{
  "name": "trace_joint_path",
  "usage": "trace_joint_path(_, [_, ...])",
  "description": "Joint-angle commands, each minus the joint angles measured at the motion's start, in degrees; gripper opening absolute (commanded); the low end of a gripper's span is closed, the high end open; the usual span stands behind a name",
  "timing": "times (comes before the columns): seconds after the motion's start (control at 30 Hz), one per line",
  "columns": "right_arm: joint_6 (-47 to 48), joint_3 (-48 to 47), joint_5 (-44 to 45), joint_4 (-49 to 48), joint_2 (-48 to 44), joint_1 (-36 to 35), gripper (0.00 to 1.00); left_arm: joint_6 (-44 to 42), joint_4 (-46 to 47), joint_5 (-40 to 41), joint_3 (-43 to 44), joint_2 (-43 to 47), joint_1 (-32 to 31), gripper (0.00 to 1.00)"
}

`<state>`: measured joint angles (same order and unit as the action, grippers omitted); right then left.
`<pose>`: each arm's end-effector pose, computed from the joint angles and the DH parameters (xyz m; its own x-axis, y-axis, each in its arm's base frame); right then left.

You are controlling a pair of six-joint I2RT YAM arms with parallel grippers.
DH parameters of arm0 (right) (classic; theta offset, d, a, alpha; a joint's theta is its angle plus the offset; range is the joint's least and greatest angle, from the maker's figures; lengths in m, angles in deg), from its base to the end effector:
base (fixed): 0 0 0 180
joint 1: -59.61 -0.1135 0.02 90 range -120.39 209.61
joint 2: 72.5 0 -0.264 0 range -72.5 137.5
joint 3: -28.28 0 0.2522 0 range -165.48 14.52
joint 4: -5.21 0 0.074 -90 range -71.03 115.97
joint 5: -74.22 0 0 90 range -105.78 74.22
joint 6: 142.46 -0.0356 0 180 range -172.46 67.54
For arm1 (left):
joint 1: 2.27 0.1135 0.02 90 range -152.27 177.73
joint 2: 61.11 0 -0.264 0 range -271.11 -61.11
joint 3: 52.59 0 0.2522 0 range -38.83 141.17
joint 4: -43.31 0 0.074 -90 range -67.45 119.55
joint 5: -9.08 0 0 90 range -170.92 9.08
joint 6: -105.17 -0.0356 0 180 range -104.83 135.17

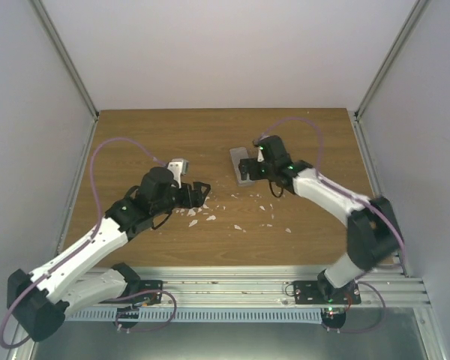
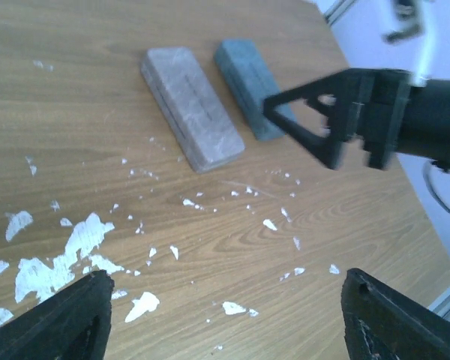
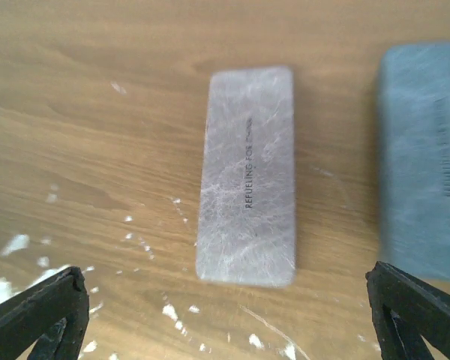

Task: Organize the sunglasses
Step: Move the sunglasses case at the center of the board, then reset both arms

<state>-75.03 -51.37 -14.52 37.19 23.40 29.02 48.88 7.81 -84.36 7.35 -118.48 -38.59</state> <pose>0.3122 0.1837 0.2238 -0.7833 -0.0173 -0.6214 -0.2117 0.9473 0.2405 0.1772 -0.1329 0.2876 -0.7150 -0.1620 -0.6801 0.2825 0.8229 -0.4930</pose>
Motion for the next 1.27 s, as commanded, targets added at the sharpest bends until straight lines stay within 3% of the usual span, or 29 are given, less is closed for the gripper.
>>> trace_joint_path(0.0, [-2.51,9.59,8.13,-1.31,-15.94,0.10,1.00,-3.63,-0.41,4.33,2.10,5.65,0.28,0.88])
trace_joint_path(0.1, [-4.13,15.68,16.59,1.03,-28.30,0.15,1.00,-5.32,-0.72,7.81,1.89,9.52,0.28,0.99])
trace_joint_path(0.3, [-5.70,20.48,31.01,8.30,-49.80,0.24,1.00,-9.23,-1.14,11.01,2.96,15.90,0.27,0.99])
trace_joint_path(0.6, [-11.13,20.04,45.81,16.87,-70.47,0.25,1.00,-11.91,-0.44,22.00,1.02,27.64,0.28,0.99])
trace_joint_path(0.83, [-12.67,20.63,51.82,18.08,-78.37,0.20,1.00,-13.73,0.78,28.56,-1.87,38.52,0.28,0.99])
trace_joint_path(1.23, [-17.55,21.87,55.37,18.70,-81.08,0.23,1.00,-12.28,-0.91,31.56,-3.08,43.08,0.28,0.99])
